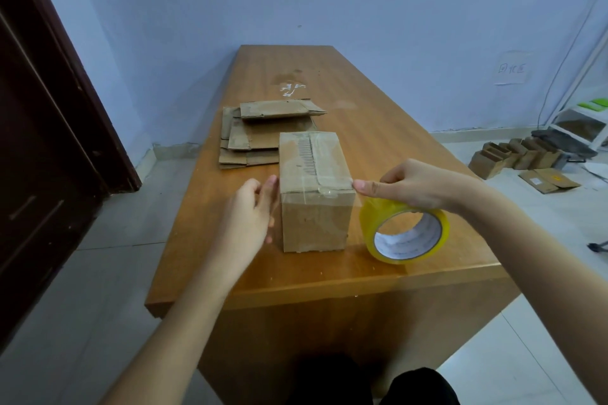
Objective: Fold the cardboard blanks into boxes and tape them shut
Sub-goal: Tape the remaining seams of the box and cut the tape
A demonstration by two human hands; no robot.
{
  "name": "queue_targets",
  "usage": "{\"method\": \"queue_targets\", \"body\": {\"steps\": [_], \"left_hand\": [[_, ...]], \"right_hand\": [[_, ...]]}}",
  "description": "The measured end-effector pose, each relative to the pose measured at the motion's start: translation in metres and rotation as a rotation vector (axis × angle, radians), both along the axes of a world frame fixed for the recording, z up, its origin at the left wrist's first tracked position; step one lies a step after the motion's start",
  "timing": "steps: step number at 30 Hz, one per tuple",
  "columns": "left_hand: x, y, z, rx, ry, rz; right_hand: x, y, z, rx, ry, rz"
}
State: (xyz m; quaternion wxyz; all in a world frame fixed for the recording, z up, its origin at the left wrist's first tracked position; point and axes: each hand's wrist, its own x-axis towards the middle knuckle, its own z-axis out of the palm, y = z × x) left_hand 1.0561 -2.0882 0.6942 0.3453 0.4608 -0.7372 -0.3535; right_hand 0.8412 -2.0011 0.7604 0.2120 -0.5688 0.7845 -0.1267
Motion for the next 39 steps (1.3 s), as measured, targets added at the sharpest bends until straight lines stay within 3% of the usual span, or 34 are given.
{"method": "queue_targets", "body": {"steps": [2,5,10,16,19,22,25,28,32,36,39], "left_hand": [[-0.006,0.007,-0.002,0.014,0.007,0.038],[-0.011,0.01,0.002,0.035,-0.144,0.117],[-0.011,0.005,0.011,0.263,-0.32,0.085],[0.001,0.009,0.006,0.231,-0.462,0.07],[0.006,0.012,-0.011,0.161,-0.306,0.086],[0.006,0.023,-0.01,0.06,0.173,0.165],[0.001,0.042,0.003,0.091,0.546,-0.006],[-0.006,0.058,-0.006,0.171,0.495,-0.088],[0.003,0.061,-0.017,0.192,0.295,-0.07],[0.009,0.063,-0.013,0.227,0.437,0.009],[0.01,0.068,-0.013,0.237,0.298,-0.053]], "right_hand": [[0.0,0.0,0.0,0.003,0.014,0.011],[0.0,-0.001,-0.002,0.008,0.02,0.04],[0.001,0.0,-0.002,0.036,0.027,0.056],[0.003,0.003,-0.002,0.04,0.023,0.057],[0.005,0.003,-0.004,0.036,0.014,0.063],[0.012,-0.001,-0.004,0.045,0.003,0.076],[0.015,-0.005,-0.005,0.028,0.004,0.084],[0.016,-0.007,-0.004,0.034,0.004,0.091],[0.015,-0.007,-0.005,0.018,-0.005,0.097],[0.015,-0.007,-0.004,0.025,-0.003,0.102],[0.015,-0.006,-0.003,0.028,0.002,0.104]]}}
